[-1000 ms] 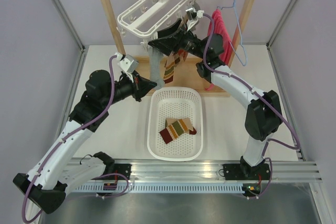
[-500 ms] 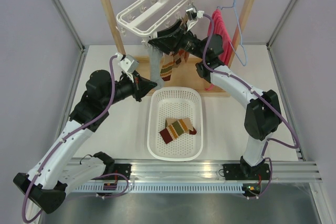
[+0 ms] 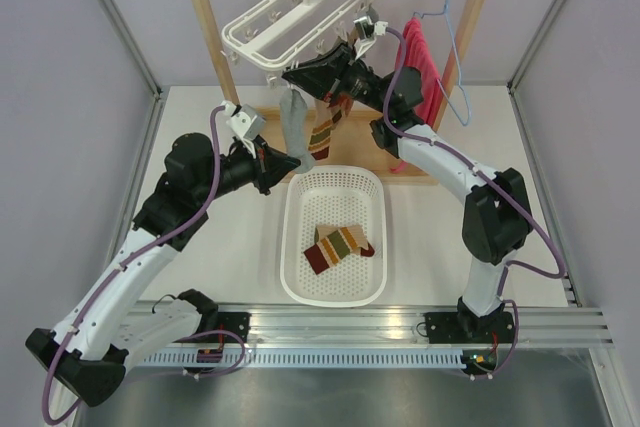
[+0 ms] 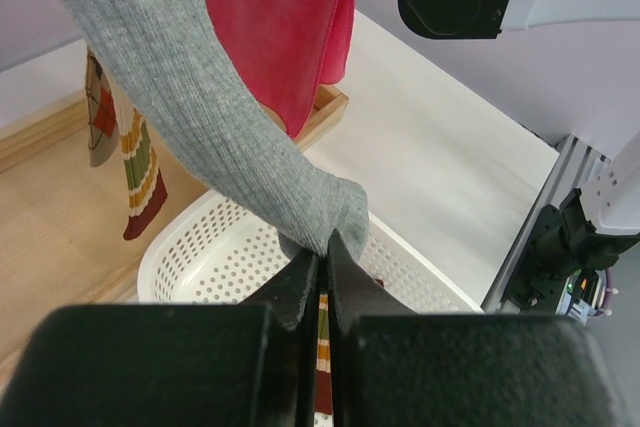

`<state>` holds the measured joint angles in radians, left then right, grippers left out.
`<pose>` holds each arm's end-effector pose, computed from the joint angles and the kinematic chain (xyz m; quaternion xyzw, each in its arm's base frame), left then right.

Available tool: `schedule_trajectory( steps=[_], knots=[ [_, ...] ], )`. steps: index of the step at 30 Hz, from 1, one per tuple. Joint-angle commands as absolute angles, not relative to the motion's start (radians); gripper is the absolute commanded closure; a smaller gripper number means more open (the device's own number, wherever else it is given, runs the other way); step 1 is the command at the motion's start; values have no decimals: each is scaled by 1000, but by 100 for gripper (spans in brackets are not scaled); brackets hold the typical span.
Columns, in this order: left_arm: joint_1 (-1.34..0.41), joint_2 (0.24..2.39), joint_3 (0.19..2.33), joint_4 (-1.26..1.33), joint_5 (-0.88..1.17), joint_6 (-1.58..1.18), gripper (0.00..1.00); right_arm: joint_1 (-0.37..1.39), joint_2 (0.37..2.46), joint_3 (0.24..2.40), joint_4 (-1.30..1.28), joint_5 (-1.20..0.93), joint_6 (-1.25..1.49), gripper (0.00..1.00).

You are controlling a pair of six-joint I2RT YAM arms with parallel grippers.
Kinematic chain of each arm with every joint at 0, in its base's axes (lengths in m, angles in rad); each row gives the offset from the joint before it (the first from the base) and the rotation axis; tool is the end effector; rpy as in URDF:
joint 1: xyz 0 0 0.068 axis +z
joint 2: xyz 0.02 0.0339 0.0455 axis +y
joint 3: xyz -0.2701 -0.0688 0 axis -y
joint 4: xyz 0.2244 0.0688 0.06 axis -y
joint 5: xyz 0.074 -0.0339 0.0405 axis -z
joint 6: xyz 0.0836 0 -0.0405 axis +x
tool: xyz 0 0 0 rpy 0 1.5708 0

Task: Remove the socks clipped to the hanger

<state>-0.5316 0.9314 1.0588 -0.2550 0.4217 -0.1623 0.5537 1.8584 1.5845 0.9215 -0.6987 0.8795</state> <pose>0.1747 -0.1425 0.3991 0.2707 0.6963 -0.3674 0.5540 0.3451 0.2766 0.4528 -0.2345 0.4626 0.6675 0.5342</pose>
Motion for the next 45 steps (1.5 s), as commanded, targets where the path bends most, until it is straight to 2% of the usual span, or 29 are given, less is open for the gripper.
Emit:
schedule_trajectory(
  steps=[1, 10, 12, 13, 15, 16, 17, 21, 29, 36, 45],
  knots=[
    [-528, 934, 1058, -233, 456, -147, 98, 557, 1864, 1617, 983, -690, 877, 99],
    [-528, 951, 1065, -247, 454, -144, 98, 555, 1824, 1589, 976, -652, 851, 98],
    [-528, 954, 1066, -245, 462, -147, 98, 555, 1821, 1589, 980, -652, 854, 85],
    [-528, 951, 1066, -245, 466, -147, 98, 557, 1821, 1589, 983, -653, 857, 61],
    [-528, 946, 1063, -244, 465, -147, 98, 555, 1822, 1585, 985, -657, 861, 41],
    [-528, 940, 1063, -239, 465, -146, 98, 555, 1821, 1582, 986, -658, 861, 28],
    [-529, 939, 1062, -239, 468, -146, 98, 554, 1819, 1577, 988, -660, 859, 26],
    [-528, 928, 1057, -224, 514, -149, 98, 555, 1818, 1554, 1002, -647, 857, 23],
    [-528, 911, 1046, -192, 612, -161, 98, 548, 1838, 1559, 1066, -649, 920, 23],
    [-529, 920, 1048, -186, 637, -170, 98, 517, 1896, 1574, 1281, -675, 1098, 26],
    [-528, 927, 1046, -183, 675, -161, 98, 512, 1884, 1528, 1244, -687, 1069, 26]
  ],
)
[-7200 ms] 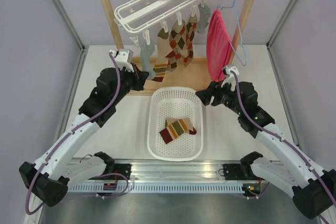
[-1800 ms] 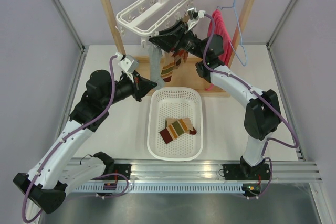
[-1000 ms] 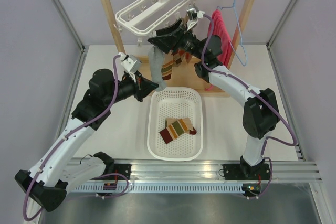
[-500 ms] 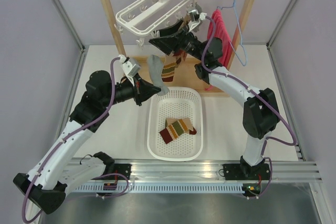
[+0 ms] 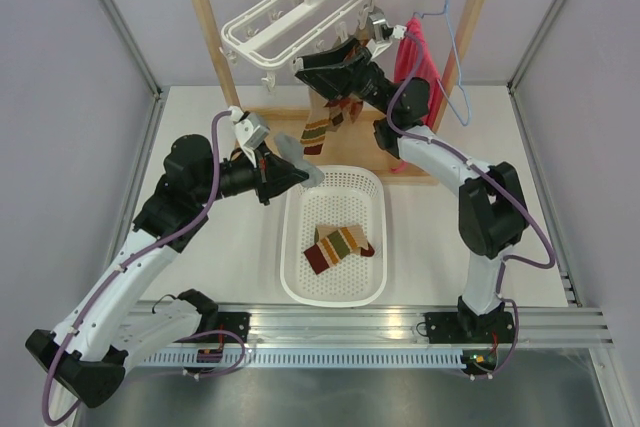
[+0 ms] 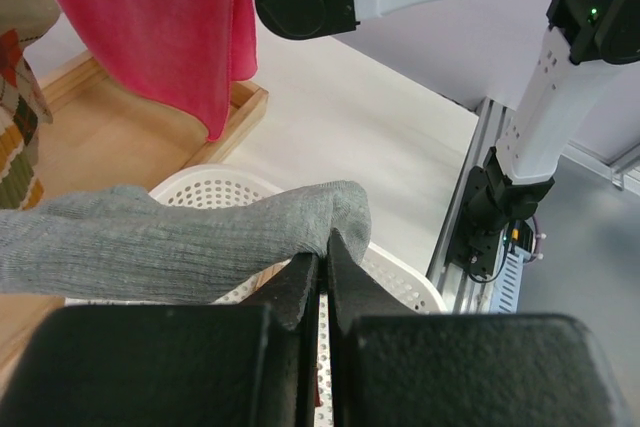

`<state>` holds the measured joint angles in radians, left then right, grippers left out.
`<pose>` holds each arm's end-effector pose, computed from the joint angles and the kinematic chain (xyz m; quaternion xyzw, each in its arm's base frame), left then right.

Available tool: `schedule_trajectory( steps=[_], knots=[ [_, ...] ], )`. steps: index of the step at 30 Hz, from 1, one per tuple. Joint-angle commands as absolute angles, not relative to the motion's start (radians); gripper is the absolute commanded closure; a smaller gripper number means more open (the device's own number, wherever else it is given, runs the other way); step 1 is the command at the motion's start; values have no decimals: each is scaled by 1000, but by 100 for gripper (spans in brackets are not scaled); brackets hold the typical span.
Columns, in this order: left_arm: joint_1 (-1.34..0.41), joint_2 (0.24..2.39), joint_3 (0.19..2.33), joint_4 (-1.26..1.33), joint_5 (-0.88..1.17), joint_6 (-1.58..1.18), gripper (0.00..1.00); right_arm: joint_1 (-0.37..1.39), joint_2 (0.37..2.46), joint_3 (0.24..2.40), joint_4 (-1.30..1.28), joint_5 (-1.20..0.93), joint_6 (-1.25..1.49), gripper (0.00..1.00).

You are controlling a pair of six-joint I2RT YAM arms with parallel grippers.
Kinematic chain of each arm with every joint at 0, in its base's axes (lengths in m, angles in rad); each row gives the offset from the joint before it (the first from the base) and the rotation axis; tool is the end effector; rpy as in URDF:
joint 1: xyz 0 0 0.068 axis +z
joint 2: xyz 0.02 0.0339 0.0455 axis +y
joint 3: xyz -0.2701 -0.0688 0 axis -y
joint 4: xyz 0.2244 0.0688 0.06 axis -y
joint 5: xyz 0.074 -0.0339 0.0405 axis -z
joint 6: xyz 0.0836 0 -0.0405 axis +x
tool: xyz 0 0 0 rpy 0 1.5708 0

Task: Remove the socks clipped to the hanger

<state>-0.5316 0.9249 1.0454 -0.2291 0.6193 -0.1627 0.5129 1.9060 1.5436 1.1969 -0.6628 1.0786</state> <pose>0.1601 -0.1504 0.4003 0.3301 0.6597 -0.4297 0.5208 0.3528 0.2577 0.4488 -0.1965 0.4115 0.7122 0.5337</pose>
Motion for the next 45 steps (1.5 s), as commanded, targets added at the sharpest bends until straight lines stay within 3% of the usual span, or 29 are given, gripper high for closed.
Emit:
schedule_trajectory(
  steps=[1, 10, 20, 30, 40, 45],
  knots=[
    [-528, 925, 1046, -180, 683, -161, 98, 512, 1869, 1516, 1233, -684, 1046, 26],
    [-528, 907, 1035, -161, 738, -166, 98, 506, 1709, 1304, 1040, -634, 853, 26],
    [-534, 945, 1017, -127, 864, -222, 98, 506, 1433, 1086, 504, -411, 500, 26],
    [-779, 972, 936, -212, 496, -302, 98, 488, 1232, 1005, 86, -54, 373, 24],
    [-828, 1086, 710, -22, 287, -469, 98, 422, 1105, 876, 31, -37, 390, 23],
    [-865, 1147, 716, -18, 227, -460, 98, 387, 1083, 845, 25, -57, 394, 23]
  ],
)
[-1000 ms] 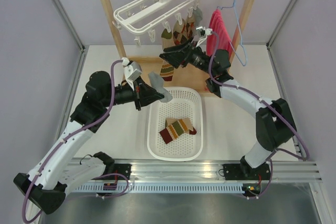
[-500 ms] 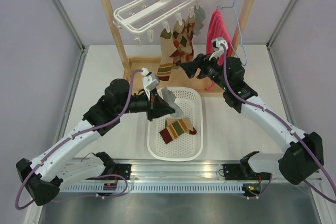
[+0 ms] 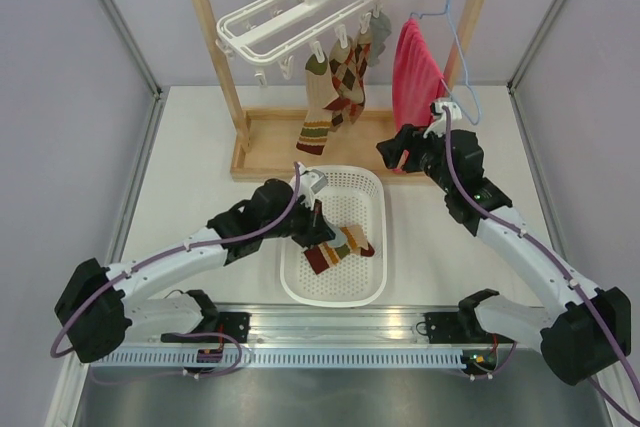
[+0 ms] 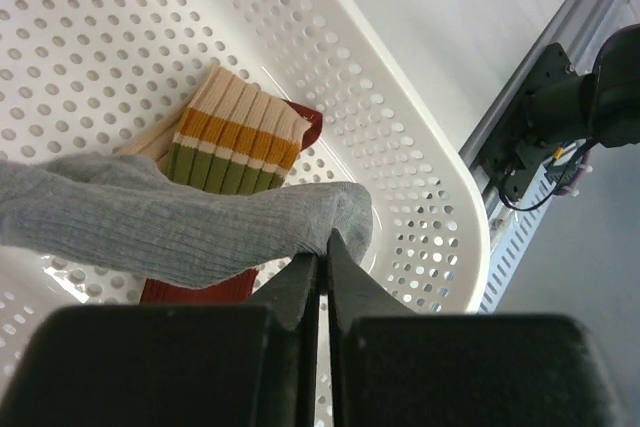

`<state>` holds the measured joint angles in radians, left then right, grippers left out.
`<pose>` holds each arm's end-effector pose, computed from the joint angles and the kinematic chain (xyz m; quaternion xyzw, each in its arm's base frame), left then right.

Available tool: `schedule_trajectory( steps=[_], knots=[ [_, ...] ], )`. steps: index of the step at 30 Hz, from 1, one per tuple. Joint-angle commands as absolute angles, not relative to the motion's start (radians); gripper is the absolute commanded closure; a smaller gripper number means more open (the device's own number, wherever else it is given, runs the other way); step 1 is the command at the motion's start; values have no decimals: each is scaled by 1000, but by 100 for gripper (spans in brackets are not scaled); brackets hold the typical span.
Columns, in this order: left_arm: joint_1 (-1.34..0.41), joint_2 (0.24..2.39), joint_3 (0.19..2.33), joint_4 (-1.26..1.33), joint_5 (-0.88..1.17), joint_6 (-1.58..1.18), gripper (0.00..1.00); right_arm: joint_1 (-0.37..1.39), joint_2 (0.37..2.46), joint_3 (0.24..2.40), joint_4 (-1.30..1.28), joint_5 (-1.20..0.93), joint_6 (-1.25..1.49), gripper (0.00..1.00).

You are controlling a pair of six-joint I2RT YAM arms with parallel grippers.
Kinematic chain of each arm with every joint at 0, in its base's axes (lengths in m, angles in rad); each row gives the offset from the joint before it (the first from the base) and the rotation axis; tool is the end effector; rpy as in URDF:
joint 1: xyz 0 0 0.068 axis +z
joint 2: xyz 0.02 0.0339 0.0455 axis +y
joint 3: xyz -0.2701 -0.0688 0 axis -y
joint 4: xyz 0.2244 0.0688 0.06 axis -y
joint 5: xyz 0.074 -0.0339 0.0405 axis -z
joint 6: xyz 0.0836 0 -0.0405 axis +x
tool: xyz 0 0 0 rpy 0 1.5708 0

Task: Remove the socks clipped to the hanger

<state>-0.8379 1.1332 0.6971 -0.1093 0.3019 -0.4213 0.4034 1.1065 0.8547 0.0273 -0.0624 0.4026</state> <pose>0.1593 -0.2142 0.2380 0.2503 0.8276 -0.3915 0.3148 0.2599 0.1166 0.3222 -0.0198 0.7815 0.2668 0.5637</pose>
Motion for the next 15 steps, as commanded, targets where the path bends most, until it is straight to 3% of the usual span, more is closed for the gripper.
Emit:
schedule_trajectory(
  steps=[1, 5, 6, 7, 8, 9, 11, 15],
  knots=[
    [-871, 1157, 718, -20, 216, -457, 98, 384, 1083, 844, 23, -60, 396, 23],
    [-896, 1206, 724, -18, 180, -449, 98, 373, 1092, 838, 25, -72, 400, 23],
    [-897, 1212, 727, -21, 175, -452, 93, 371, 1095, 838, 26, -74, 402, 23],
    [-899, 1218, 729, -26, 163, -456, 83, 371, 1097, 838, 25, -77, 399, 23],
    [-902, 1221, 732, -49, 126, -460, 53, 368, 1098, 838, 25, -80, 399, 23],
    [-910, 1226, 741, -64, 98, -468, 40, 367, 1100, 838, 25, -83, 399, 23],
    [-920, 1221, 752, -115, 4, -468, 0, 362, 1103, 836, 25, -84, 399, 23],
    [-930, 1192, 767, -153, -87, -448, 0, 357, 1111, 831, 25, -87, 399, 23]
  ],
)
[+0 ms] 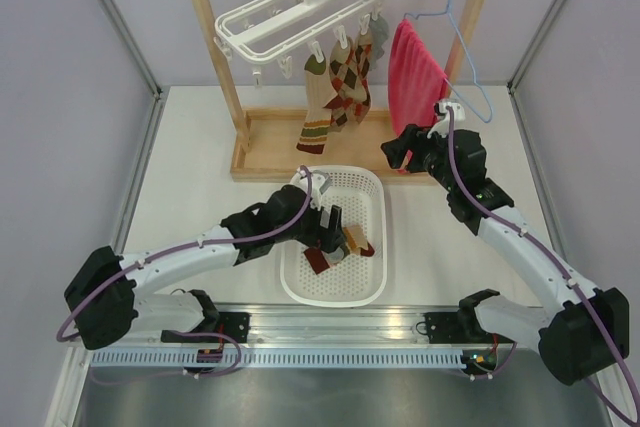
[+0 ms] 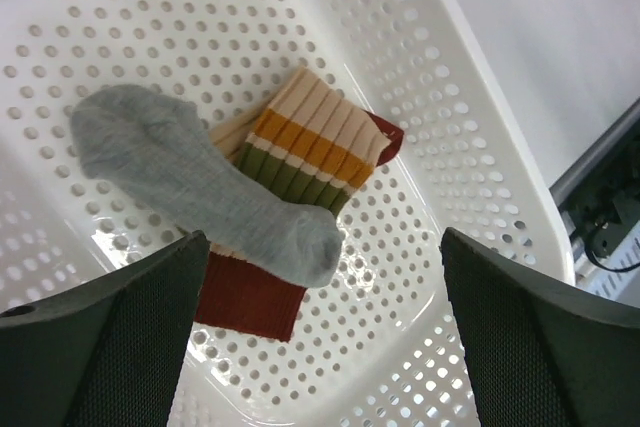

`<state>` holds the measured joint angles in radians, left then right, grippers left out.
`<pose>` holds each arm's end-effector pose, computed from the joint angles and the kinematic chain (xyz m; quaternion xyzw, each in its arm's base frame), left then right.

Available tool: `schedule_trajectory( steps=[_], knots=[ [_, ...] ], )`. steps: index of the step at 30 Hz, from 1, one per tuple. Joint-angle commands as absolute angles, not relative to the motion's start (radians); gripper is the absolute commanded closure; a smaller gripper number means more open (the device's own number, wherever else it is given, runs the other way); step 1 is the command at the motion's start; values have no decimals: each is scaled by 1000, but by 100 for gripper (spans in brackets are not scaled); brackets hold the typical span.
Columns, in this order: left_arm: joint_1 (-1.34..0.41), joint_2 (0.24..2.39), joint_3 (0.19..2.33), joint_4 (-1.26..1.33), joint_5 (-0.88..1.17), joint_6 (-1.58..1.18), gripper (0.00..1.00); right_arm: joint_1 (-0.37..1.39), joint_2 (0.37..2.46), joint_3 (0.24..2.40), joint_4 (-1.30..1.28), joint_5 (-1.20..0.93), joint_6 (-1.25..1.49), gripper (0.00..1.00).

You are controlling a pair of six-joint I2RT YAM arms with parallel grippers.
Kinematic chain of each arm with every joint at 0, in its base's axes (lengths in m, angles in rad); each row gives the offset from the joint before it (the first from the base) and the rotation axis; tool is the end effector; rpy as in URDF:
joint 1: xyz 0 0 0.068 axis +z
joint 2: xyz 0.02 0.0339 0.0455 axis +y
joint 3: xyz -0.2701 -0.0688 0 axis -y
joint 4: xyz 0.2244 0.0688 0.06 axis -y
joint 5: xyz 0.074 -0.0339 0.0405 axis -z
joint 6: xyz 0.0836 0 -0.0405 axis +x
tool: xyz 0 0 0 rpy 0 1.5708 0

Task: Remove the socks clipped to the hanger

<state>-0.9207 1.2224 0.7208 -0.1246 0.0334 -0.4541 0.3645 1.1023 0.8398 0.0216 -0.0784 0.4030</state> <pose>0.1679 -0.2254 0.2197 0.2132 0.8645 -0.3001 0.3421 0.2622 0.1070 0.3167 -0.0090 0.7867 0.2594 0.5602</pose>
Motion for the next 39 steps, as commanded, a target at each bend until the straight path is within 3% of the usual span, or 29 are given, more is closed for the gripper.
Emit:
schedule_trajectory(
  steps=[1, 18, 29, 34, 39],
  knots=[
    [-930, 1187, 767, -155, -106, -445, 0, 356, 1112, 831, 26, -87, 399, 23],
    [-911, 982, 695, -48, -508, -407, 0, 347, 1126, 793, 72, -121, 419, 23],
    [-591, 1100, 733, 424, -137, -351, 0, 344, 1115, 788, 94, -172, 436, 23],
    [-557, 1250, 798, 627, 47, -269, 0, 341, 1123, 776, 110, -187, 434, 23],
    [-542, 1380, 894, 692, 77, -232, 0, 339, 1129, 762, 124, -206, 431, 23]
  ],
)
